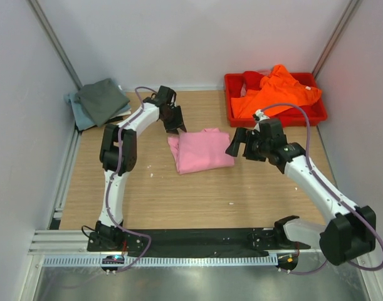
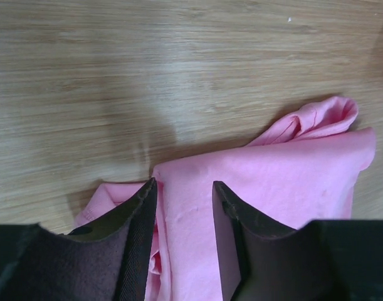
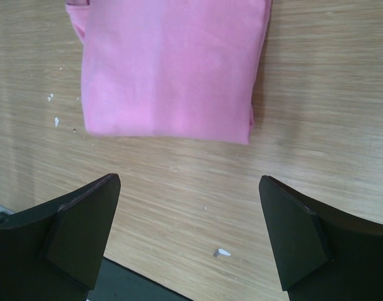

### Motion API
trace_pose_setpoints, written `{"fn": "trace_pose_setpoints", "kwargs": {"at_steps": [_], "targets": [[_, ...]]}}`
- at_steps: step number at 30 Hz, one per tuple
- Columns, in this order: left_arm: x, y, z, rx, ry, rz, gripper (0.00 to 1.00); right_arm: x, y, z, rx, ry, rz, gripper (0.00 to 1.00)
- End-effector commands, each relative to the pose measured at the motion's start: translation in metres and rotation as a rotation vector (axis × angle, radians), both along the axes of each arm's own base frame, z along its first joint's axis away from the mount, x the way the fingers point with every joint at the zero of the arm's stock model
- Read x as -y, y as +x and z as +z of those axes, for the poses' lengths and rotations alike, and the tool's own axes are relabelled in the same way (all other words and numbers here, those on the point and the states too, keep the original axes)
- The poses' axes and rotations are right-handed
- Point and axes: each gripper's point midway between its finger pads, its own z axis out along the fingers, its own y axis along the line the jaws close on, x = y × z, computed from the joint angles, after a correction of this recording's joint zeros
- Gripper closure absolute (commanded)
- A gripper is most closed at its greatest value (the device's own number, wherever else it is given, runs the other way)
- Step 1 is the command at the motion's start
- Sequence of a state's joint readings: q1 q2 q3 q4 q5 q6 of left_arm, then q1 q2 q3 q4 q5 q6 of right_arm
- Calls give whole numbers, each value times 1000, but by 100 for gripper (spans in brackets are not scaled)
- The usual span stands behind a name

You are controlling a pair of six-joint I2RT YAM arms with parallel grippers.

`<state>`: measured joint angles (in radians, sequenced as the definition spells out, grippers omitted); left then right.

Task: Fold and stack the t-shirts
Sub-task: Fold the tshirt

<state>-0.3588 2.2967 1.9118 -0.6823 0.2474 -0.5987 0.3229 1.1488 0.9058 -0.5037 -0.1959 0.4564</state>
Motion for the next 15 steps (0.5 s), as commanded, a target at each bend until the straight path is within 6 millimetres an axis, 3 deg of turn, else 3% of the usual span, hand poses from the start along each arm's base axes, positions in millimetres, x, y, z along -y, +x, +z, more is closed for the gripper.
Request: {"fn": "trace_pose_setpoints", "kwargs": {"at_steps": [1,3,4,5,7,8,10,11,15], "targets": [[11,13,11,54,-47,-23,59,3,43,-16,7,-30,-54,1],[10,11,7,48,-49,-22,62,-5,65,-14,9,-3,-37,6],[10,10,6,48,-50,-20,64,-9,78,-37,-37,-9,-32,10],[11,10,8,52,-55,-19,68,-13,93,-31,-24,16,-23,16],[10,7,7,46,-55,-20,72,-16,111,-59,-78,18,-18,20],[10,7,9,51,-57,-20,77,-17,125,-56,-62,24,-19,23],[10,5,8,48,-59,-22,81,-18,140,-75,-76,26,-21,31],[9,5,9,50,-57,-20,85,-21,147,-75,-69,42,-12,34],[9,2,6,43,-58,-20,90,-27,161,-96,-103,57,5,37]]}}
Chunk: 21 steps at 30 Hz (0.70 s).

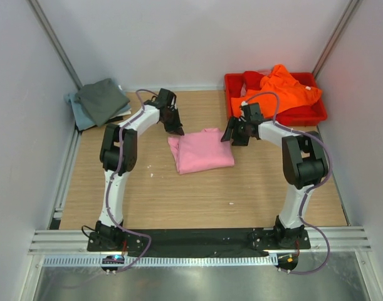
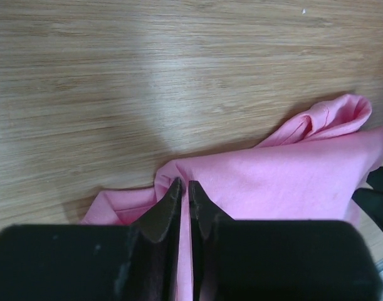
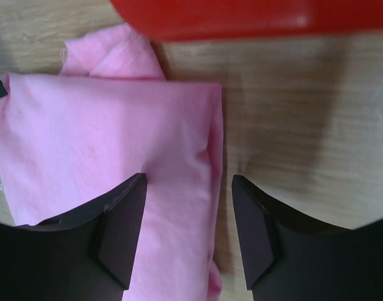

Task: Fold and stack the t-shirts
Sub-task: Fold the tshirt

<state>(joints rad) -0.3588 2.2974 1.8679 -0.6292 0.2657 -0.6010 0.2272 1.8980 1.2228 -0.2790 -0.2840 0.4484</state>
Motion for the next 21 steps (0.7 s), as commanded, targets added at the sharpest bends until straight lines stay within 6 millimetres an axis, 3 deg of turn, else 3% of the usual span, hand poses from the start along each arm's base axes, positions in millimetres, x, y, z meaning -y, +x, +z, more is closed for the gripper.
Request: {"fn": "trace_pose_setpoints", "kwargs": {"at_steps": [1,9,12,15,16,18,19,21], "targets": [[6,4,15,43,-40,-13,92,-13,35,23,123,60,30,37],[3,3,11,42,-25,-12,94,-7,54,6,114,89,6,39],[3,3,9,42,-23,-14,95,-6,57,4,111,111,1,45],[4,4,7,41,-18,-16,96,-5,60,4,115,121,-5,54],[2,4,7,41,-15,-15,96,-5,60,3,113,121,-8,64],[2,3,4,34,-11,-14,96,-5,61,5,117,124,-7,69],[1,2,4,33,-9,-14,98,-4,61,5,118,127,-9,79],[1,2,8,36,-9,-9,100,-5,61,10,127,129,-6,86]]}}
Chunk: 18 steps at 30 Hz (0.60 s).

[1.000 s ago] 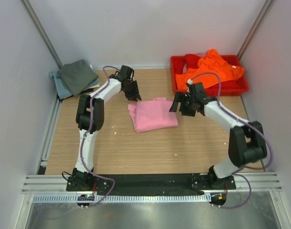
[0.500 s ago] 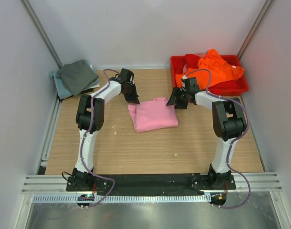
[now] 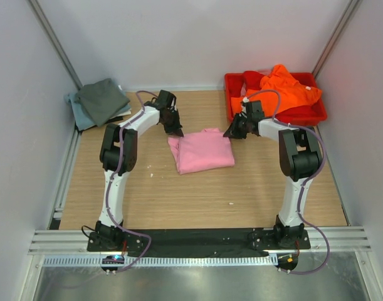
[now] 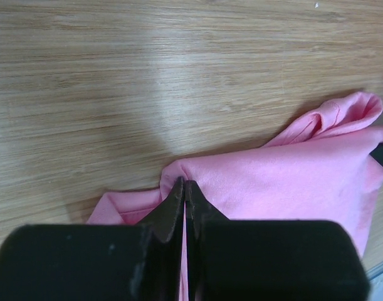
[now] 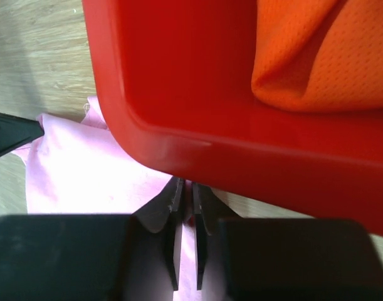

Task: Fold and stack the t-shirts
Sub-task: Fold the tshirt

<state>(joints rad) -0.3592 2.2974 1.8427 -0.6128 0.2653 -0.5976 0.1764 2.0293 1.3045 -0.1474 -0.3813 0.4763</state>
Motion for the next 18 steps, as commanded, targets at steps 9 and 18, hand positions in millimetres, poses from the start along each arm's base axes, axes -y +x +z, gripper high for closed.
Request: {"fn": "trace_pose_setpoints", "kwargs": {"at_steps": [9,18], "targets": [[-13,-8,85,88,12,53,100,0,16,70,122,-4,28,99],[-15,-34,132,143,-3,62,100,-14,1,111,156,73,105,99]]}}
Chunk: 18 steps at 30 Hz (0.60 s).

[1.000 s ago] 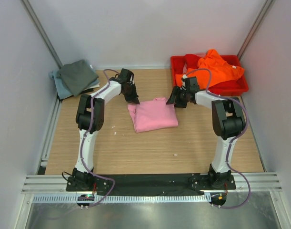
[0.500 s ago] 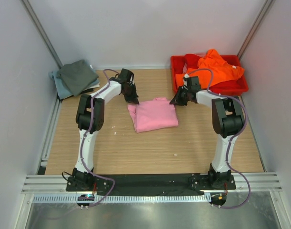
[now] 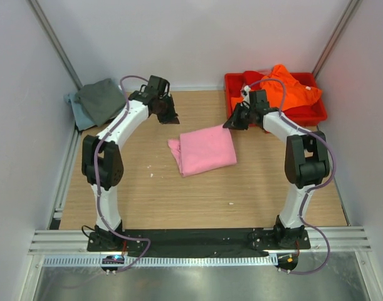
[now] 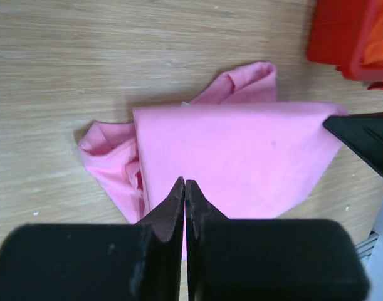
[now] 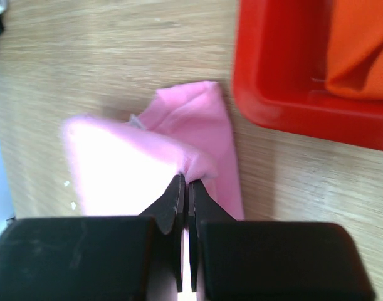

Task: Fold and stack the t-shirts
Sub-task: Fold the tshirt

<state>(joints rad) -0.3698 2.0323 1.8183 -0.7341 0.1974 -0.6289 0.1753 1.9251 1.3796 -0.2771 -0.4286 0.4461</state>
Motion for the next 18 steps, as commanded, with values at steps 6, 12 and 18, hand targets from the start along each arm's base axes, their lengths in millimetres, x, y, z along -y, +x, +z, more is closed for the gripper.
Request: {"fn": "trace_pose_setpoints", "kwargs": {"at_steps": [6,12,18], "targets": [[-12,-31,44,48,6,37,100,-25,2,64,104,60,118,98],[-20,-33,43,66,40,41,94,-49,2,79,128,95,206,98],[-2,-9,2,38,7,-7,50,-47,5,63,91,67,218,98]]}}
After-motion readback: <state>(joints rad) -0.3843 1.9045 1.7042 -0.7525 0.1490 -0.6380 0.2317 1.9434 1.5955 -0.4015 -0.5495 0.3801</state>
